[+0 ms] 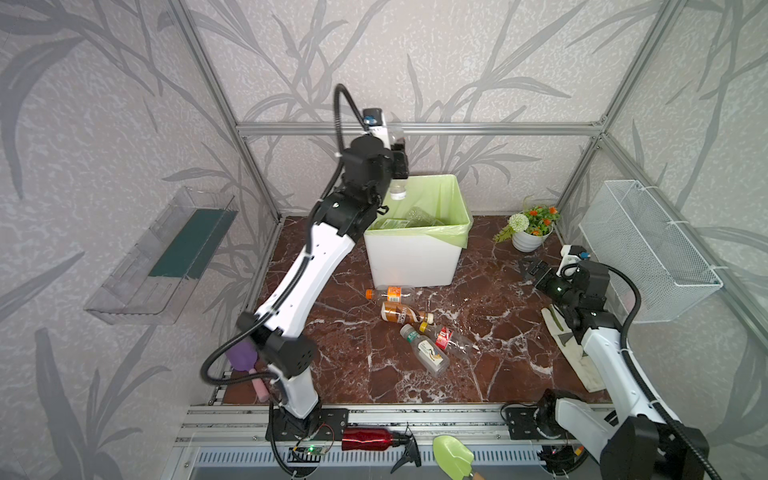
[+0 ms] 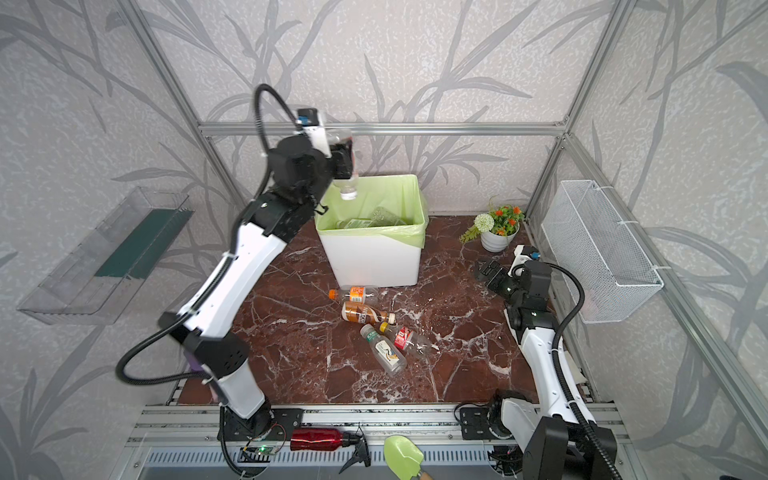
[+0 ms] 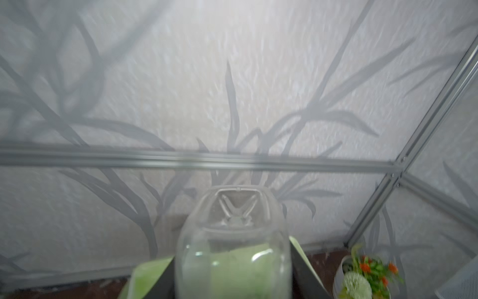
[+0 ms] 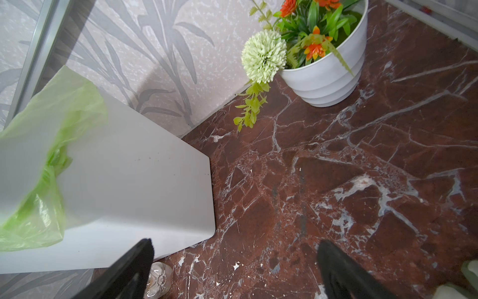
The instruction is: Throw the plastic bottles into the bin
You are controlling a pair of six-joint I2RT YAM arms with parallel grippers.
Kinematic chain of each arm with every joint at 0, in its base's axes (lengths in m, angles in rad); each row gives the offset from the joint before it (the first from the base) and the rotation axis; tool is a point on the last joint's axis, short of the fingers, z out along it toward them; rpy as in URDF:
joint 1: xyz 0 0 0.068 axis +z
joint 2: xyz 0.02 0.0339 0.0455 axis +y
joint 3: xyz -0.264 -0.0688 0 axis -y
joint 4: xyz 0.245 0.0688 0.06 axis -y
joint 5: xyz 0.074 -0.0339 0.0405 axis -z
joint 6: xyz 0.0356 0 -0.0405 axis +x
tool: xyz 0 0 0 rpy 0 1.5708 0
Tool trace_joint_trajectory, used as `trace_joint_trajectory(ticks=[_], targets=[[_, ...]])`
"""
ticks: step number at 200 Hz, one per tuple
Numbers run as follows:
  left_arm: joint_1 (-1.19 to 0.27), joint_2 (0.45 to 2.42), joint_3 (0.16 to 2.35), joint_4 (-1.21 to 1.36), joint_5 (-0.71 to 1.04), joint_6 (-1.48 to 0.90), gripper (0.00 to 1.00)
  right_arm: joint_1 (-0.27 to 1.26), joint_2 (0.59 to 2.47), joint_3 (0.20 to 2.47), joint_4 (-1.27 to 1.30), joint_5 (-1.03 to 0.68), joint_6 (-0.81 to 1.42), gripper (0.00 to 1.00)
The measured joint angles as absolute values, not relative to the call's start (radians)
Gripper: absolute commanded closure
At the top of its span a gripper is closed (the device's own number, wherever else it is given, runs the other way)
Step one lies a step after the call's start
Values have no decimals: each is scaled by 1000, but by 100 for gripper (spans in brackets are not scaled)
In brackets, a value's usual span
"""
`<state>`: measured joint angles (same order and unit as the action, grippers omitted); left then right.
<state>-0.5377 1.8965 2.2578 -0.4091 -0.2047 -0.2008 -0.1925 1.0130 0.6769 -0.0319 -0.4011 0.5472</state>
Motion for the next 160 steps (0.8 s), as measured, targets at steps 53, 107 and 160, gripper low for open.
trace_joint_trajectory(ticks=[53, 107, 160], targets=[[-661, 1827, 2206, -498, -268, -51, 1, -236, 984, 705, -55, -402, 529, 1], [-651, 1339, 1873, -202, -358, -19, 1, -236, 973, 702, -57, -438, 570, 1], [-515, 1171, 1339, -179, -423, -146, 1, -161, 942, 667, -58, -453, 580, 0]])
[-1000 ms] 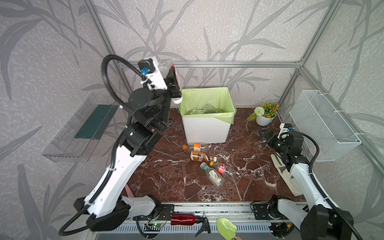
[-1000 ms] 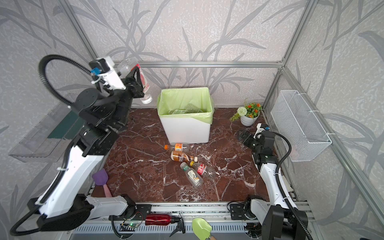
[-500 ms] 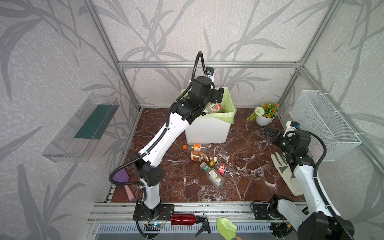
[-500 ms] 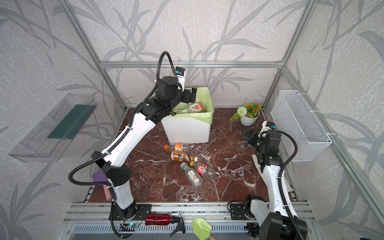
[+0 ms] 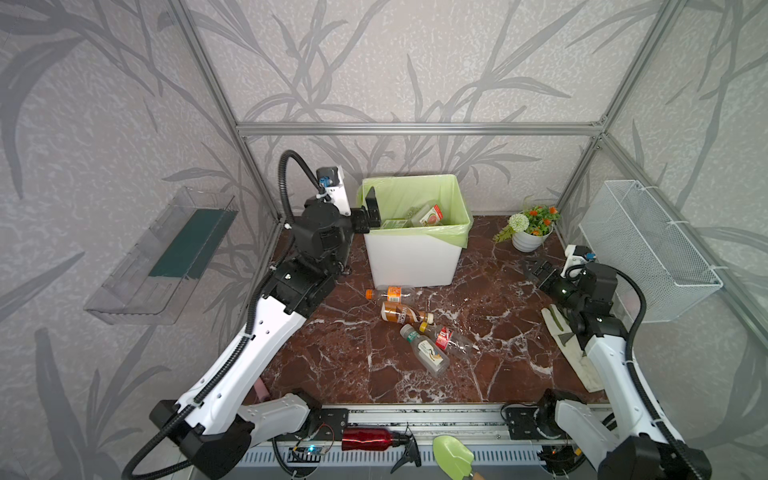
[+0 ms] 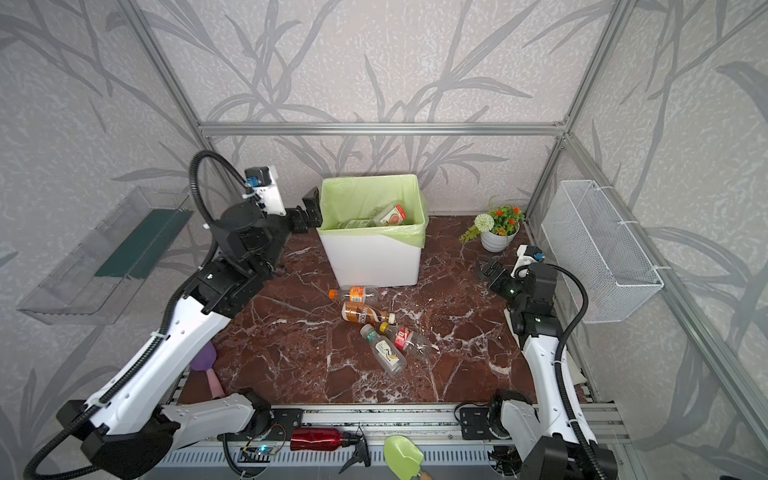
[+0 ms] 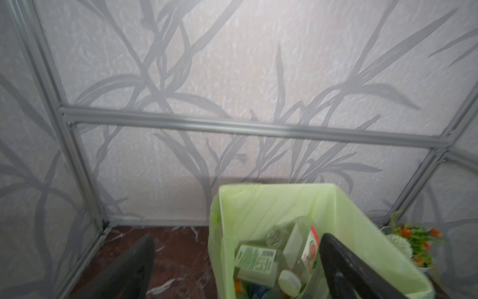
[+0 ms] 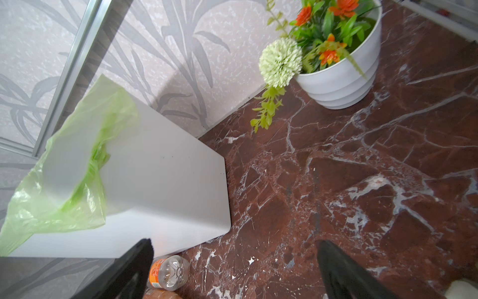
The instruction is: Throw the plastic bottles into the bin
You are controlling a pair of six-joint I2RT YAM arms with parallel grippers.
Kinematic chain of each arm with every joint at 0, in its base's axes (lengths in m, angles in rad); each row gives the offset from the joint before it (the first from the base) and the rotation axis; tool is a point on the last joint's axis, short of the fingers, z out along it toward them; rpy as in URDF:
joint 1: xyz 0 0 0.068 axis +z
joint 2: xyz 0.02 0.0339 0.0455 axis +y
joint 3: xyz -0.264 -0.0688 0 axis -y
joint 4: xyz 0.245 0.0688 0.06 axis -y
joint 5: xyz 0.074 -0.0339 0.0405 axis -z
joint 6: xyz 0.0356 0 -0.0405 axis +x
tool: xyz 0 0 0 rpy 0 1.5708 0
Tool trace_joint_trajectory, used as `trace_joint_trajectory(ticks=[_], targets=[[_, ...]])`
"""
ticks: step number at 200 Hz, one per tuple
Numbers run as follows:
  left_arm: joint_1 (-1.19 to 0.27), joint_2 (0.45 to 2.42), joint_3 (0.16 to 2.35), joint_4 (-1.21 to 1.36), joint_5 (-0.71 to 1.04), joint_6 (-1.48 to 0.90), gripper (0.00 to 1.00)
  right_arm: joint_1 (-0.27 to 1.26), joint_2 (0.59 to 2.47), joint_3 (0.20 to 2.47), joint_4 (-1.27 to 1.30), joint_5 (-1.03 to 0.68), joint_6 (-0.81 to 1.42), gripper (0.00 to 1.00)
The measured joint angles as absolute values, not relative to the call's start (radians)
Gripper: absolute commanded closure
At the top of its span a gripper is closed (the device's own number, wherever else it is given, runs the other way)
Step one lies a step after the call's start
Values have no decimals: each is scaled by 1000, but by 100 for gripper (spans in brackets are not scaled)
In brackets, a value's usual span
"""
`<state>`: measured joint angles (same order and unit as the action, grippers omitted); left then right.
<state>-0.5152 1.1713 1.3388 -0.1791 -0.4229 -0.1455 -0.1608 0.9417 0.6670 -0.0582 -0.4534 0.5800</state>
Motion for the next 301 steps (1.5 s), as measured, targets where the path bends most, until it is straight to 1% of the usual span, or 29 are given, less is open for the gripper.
trace_joint_trajectory(ticks=[19, 47, 62, 95, 139, 173, 194, 238, 268, 301], targets=[[-471, 1131, 1200, -237, -426, -204, 1, -69, 942, 656, -80, -443, 536, 0], [-434, 1037, 1070, -292, -427, -292, 1, 106, 941, 635, -120, -411, 475, 0], [-430, 979, 996, -303, -429, -339, 1, 202, 935, 611, -148, -374, 458, 0], [-424, 912, 848, -332, -449, -432, 1, 424, 925, 591, -233, -264, 451, 5], [-391, 908, 774, -360, -460, -496, 1, 725, 957, 593, -306, -112, 451, 10], [-343, 909, 769, -360, -451, -514, 1, 902, 1039, 615, -343, -15, 457, 11], [-326, 912, 769, -360, -436, -517, 1, 971, 1095, 655, -363, 20, 458, 14], [-319, 928, 769, -362, -414, -518, 1, 1069, 1216, 787, -419, 61, 450, 17], [-318, 928, 769, -363, -412, -519, 1, 1089, 1267, 823, -430, 52, 448, 18], [-312, 927, 764, -363, -412, -520, 1, 1097, 1365, 849, -447, 51, 440, 19]])
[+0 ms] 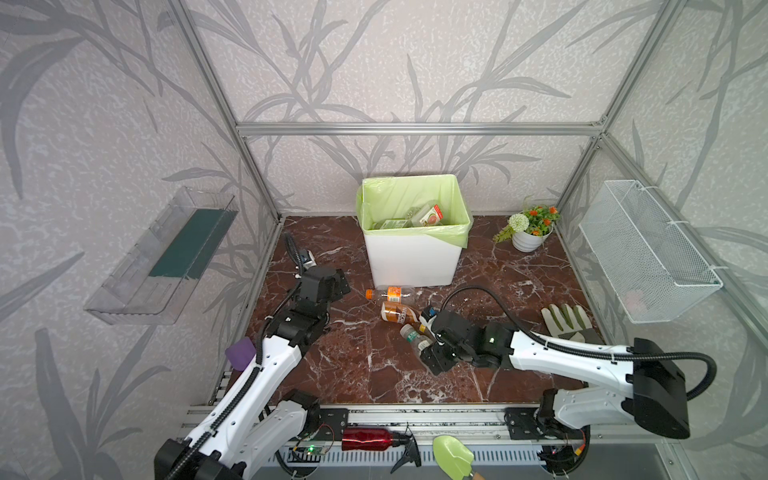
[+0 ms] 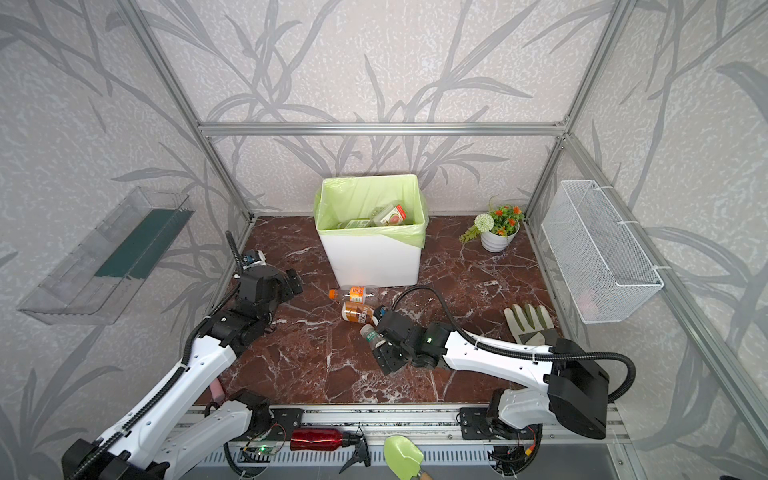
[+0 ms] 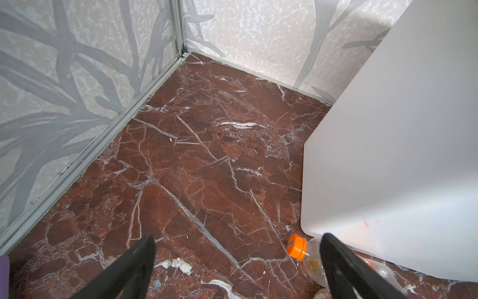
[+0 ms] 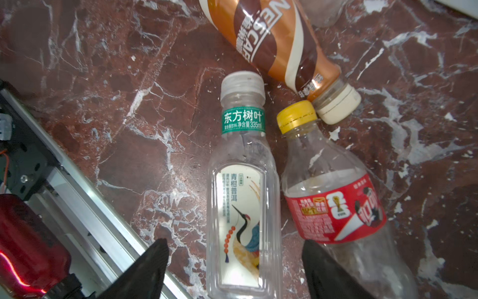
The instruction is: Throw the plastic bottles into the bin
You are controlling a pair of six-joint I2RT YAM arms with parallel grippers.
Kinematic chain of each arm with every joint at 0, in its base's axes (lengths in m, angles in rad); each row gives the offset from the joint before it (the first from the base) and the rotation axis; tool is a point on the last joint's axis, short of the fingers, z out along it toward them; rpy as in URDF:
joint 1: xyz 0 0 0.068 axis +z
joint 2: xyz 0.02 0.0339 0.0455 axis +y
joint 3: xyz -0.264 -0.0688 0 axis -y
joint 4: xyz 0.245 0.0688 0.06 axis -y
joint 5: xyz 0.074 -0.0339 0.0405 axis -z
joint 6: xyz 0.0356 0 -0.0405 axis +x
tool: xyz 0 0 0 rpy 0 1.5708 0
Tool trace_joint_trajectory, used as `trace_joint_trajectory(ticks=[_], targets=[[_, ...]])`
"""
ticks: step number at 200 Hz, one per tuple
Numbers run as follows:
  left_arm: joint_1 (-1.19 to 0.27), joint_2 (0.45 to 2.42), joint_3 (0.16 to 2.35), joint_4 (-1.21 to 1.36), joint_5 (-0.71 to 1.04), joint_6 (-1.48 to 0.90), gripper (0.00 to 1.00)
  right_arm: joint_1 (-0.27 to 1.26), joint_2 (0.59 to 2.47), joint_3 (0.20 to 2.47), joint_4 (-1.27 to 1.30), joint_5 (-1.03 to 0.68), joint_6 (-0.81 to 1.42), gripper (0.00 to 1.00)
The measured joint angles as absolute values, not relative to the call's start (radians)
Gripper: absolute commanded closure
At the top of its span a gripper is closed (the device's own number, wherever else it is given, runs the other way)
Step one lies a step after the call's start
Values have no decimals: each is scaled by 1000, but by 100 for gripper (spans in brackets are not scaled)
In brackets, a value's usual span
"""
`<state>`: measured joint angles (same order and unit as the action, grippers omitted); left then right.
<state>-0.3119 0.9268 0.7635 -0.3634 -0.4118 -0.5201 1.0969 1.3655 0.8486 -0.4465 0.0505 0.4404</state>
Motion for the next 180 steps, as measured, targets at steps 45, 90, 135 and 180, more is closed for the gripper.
trace_joint_trajectory(ticks=[45, 90, 135, 180], targets=[[-302, 926, 754, -366, -411, -521, 1, 1108, 1485, 921, -482, 41, 414, 23], [-296, 926, 735, -367, -408, -525, 1, 1119, 1629, 1008, -520, 43, 389, 24], [-279, 907, 715, -368, -409, -526, 1, 1120, 1747, 1095, -567, 49, 380, 26], [-254, 879, 696, -372, -406, -526, 1, 1120, 1766, 1110, -575, 32, 393, 48]])
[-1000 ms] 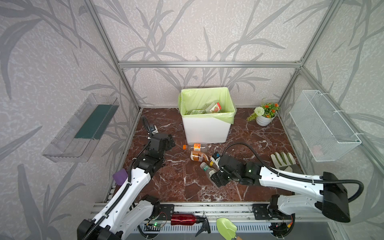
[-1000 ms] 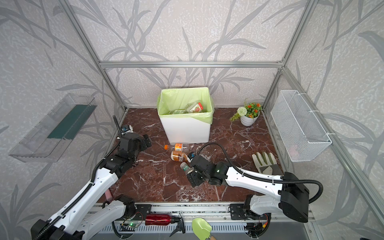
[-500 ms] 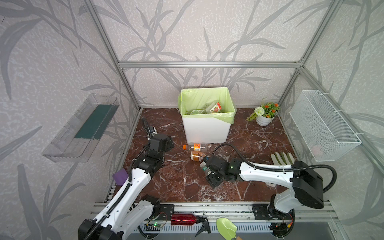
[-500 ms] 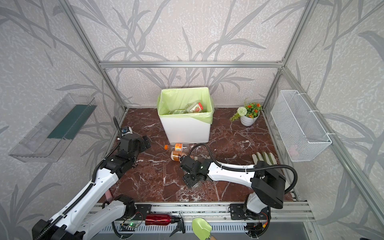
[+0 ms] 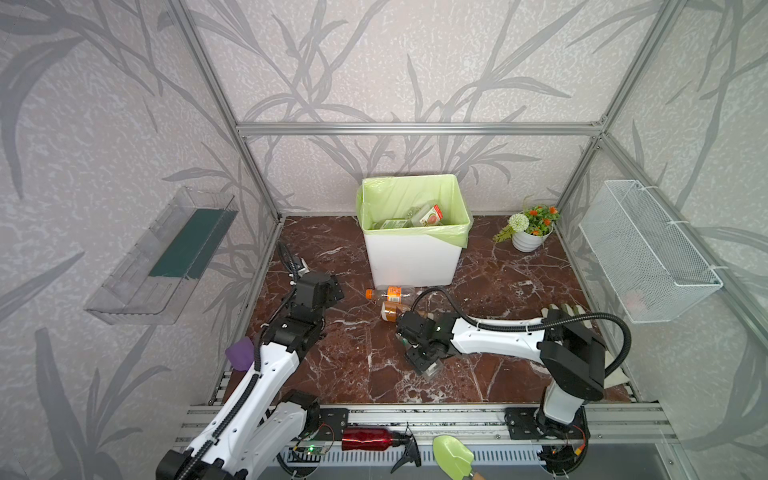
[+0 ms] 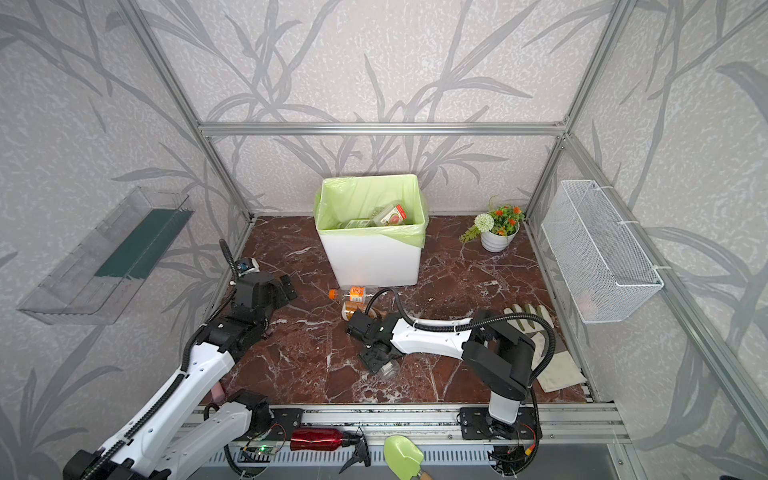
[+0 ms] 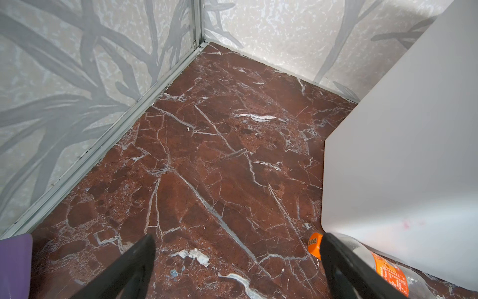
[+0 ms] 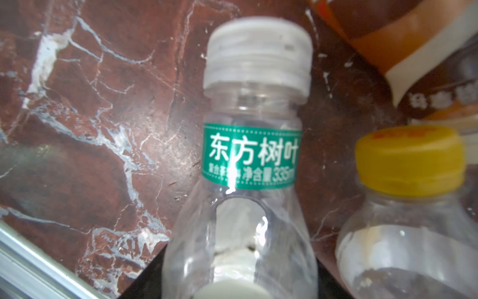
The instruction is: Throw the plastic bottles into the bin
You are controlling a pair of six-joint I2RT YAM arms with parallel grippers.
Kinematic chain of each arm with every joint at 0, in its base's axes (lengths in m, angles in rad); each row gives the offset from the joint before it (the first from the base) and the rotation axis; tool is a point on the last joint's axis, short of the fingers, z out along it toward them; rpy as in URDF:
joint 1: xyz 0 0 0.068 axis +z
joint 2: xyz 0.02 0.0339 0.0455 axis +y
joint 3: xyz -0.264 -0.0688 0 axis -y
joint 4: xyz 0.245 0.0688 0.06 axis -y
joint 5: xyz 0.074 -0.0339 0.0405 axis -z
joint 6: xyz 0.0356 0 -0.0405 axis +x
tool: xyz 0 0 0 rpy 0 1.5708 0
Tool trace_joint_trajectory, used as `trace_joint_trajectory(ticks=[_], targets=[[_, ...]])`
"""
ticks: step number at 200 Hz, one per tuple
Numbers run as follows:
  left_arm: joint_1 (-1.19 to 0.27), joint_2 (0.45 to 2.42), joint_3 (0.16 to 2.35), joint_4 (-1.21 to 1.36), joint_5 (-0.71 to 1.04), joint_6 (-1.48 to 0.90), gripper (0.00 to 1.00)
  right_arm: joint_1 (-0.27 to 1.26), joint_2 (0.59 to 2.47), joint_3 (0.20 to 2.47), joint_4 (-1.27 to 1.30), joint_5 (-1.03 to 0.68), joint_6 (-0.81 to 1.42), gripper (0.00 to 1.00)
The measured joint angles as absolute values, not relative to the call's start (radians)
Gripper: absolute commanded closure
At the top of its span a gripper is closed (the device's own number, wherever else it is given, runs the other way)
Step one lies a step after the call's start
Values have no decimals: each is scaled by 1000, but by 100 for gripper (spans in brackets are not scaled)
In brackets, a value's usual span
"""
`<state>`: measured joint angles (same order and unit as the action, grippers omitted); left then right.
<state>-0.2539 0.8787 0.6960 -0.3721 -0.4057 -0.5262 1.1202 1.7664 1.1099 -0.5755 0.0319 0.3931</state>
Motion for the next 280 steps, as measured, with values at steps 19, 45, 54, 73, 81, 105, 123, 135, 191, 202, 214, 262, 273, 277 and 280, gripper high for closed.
trace_joint_trajectory(ticks=[19, 45, 54, 73, 81, 105, 123, 135, 191, 202, 214, 262, 273, 277, 280], targets=[[-247, 878, 696, -374, -398, -526, 1, 1120, 1742, 1101, -570, 19, 392, 55], [-240, 878, 696, -375, -393, -526, 1, 1111, 1564, 1064, -571, 34, 374, 57], [-237, 878, 696, -375, -393, -526, 1, 1100, 1477, 1062, -569, 41, 365, 58], [-234, 878, 696, -377, -391, -526, 1, 1025, 1265, 1063, -534, 70, 320, 58], [-233, 878, 696, -379, -391, -526, 1, 976, 1185, 1063, -516, 86, 295, 58], [-228, 878, 693, -385, -391, -526, 1, 792, 983, 1134, -499, 133, 193, 59], [-225, 878, 684, -384, -387, -526, 1, 700, 933, 1269, -480, 162, 98, 59], [-224, 879, 679, -385, -380, -527, 1, 668, 930, 1359, -437, 179, 31, 59], [-224, 912, 680, -419, -340, -549, 1, 550, 1208, 1778, -261, 61, -83, 58], [-224, 908, 680, -420, -336, -556, 1, 545, 1312, 1820, -236, 8, -60, 58], [-224, 899, 680, -421, -333, -563, 1, 545, 1437, 1848, -222, -63, -33, 58], [-224, 854, 680, -463, -332, -569, 1, 572, 1956, 2077, -492, -178, -11, 1], [-224, 837, 680, -475, -336, -569, 1, 571, 1957, 2117, -526, -155, -35, 1], [-224, 832, 680, -478, -337, -568, 1, 571, 1943, 2132, -540, -148, -39, 1], [-224, 826, 680, -481, -337, -568, 1, 570, 1930, 2143, -546, -144, -42, 1]])
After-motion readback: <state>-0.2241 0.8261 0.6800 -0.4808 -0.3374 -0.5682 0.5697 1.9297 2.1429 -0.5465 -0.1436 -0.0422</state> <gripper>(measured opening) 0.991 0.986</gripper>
